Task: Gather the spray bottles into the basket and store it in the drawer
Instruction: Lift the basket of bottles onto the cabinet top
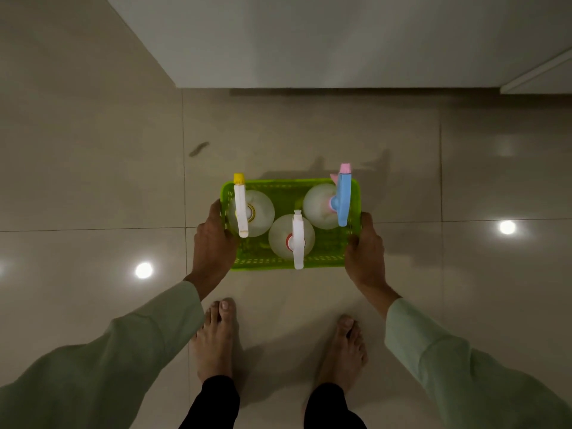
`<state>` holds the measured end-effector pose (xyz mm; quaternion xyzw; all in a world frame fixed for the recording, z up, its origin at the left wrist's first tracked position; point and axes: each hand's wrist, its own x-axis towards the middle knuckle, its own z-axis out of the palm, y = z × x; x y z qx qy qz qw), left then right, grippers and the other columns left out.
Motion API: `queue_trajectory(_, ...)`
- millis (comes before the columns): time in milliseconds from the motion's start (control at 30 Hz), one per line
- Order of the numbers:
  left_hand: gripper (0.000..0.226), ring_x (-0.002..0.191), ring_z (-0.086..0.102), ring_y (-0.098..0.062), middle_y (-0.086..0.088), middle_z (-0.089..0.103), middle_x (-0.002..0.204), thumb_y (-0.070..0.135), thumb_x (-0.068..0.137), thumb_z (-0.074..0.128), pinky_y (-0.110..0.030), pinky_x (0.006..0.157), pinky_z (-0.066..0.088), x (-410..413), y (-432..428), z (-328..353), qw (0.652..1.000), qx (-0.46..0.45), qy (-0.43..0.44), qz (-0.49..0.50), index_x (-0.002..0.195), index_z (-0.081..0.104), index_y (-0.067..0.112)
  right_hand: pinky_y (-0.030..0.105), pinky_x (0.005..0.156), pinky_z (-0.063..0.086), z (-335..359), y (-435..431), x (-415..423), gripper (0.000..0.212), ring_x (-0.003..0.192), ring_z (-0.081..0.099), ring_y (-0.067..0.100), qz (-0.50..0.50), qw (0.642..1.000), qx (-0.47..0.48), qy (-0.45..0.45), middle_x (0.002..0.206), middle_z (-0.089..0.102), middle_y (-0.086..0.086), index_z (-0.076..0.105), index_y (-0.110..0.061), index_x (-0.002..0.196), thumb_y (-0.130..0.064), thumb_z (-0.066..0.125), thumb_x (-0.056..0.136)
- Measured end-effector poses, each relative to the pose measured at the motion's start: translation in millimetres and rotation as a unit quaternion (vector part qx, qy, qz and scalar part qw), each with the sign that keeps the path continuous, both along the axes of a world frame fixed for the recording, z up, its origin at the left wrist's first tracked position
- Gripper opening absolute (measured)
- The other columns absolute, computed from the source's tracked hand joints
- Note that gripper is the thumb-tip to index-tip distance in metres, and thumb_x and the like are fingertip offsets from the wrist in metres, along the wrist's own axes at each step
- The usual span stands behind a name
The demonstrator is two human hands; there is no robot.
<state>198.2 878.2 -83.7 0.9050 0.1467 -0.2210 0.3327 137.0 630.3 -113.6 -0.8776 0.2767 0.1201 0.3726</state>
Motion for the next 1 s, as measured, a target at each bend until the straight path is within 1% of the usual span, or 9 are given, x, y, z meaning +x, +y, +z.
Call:
queue_trajectory(133,0.06,0.073,0.062,-0.03,-0.015,0.071,0.095,-0.007,0.084,0.053,-0.033,0.064,0.046,8,1,55,1.0,-0.008,-0.02,0.004,0.14,0.044,0.012,0.026,0.051,0.035,55,-7,9,0.043,0.059,0.053,0.021,0.008,1.0,0.009,-0.001,0.069,0.054,-0.007,0.051,-0.009,0.118,0.014,0.04,0.084)
queue_trajectory(200,0.061,0.066,0.057,-0.02,-0.013,0.071,0.094,-0.007,0.084,0.054,-0.029,0.061,0.044,15,-1,95,1.0,-0.011,-0.023,0.009,0.141,0.045,0.014,0.014,0.048,0.035,96,-12,14,0.043,0.057,0.054,0.01,0.008,1.0,0.016,-0.008,0.068,0.054,-0.008,0.052,-0.01,0.118,0.015,0.042,0.084)
queue_trajectory(300,0.062,0.057,0.053,-0.004,-0.011,0.072,0.093,-0.007,0.084,0.055,-0.017,0.051,0.039,26,-8,163,1.0,-0.008,-0.03,0.007,0.141,0.046,0.016,0.008,0.047,0.037,166,-22,24,0.042,0.057,0.057,0.0,0.018,0.999,0.025,-0.032,0.065,0.054,-0.01,0.054,-0.011,0.116,0.017,0.045,0.086)
queue_trajectory(333,0.063,0.058,0.055,-0.007,-0.011,0.072,0.095,-0.007,0.085,0.056,-0.018,0.053,0.041,30,-11,189,0.999,-0.008,-0.031,0.009,0.142,0.045,0.018,0.009,0.047,0.038,192,-26,29,0.043,0.058,0.057,-0.002,0.02,0.999,0.028,-0.037,0.064,0.055,-0.009,0.054,-0.013,0.115,0.017,0.045,0.085)
queue_trajectory(500,0.066,0.088,0.069,-0.032,-0.012,0.073,0.109,-0.006,0.084,0.057,-0.036,0.07,0.052,54,-22,310,0.998,-0.029,-0.041,0.028,0.142,0.046,0.023,0.014,0.048,0.041,313,-48,58,0.045,0.057,0.057,0.003,0.042,0.997,0.03,-0.055,0.063,0.056,-0.005,0.056,-0.015,0.115,0.017,0.047,0.085)
queue_trajectory(600,0.067,0.094,0.069,-0.035,-0.012,0.072,0.113,-0.006,0.082,0.058,-0.047,0.082,0.056,73,-28,368,0.998,-0.031,-0.038,0.024,0.141,0.047,0.024,0.022,0.051,0.043,373,-62,80,0.041,0.057,0.057,0.01,0.051,0.997,0.031,-0.042,0.068,0.06,0.004,0.057,-0.018,0.112,0.012,0.047,0.086)
queue_trajectory(700,0.067,0.102,0.067,-0.033,-0.012,0.072,0.114,-0.008,0.081,0.055,-0.049,0.086,0.055,102,-32,413,0.998,-0.035,-0.037,0.036,0.14,0.048,0.023,0.038,0.06,0.047,424,-72,109,0.041,0.066,0.06,0.023,0.058,0.997,0.042,-0.038,0.078,0.064,0.009,0.056,-0.023,0.109,0.009,0.046,0.086)
queue_trajectory(833,0.066,0.1,0.067,-0.036,-0.015,0.071,0.115,-0.006,0.081,0.052,-0.051,0.085,0.057,151,-38,445,0.998,-0.037,-0.044,0.03,0.141,0.048,0.02,0.039,0.06,0.045,460,-77,155,0.031,0.069,0.058,0.028,0.068,0.996,0.037,-0.048,0.08,0.063,0.014,0.053,-0.018,0.098,0.008,0.046,0.084)
queue_trajectory(1000,0.06,0.084,0.069,-0.037,-0.018,0.071,0.101,-0.004,0.082,0.05,-0.052,0.076,0.059,221,-42,441,0.996,-0.055,-0.058,0.049,0.138,0.051,0.016,0.052,0.067,0.05,457,-79,225,0.023,0.077,0.058,0.044,0.064,0.997,0.019,-0.047,0.084,0.061,0.025,0.049,-0.009,0.098,0.008,0.044,0.082)
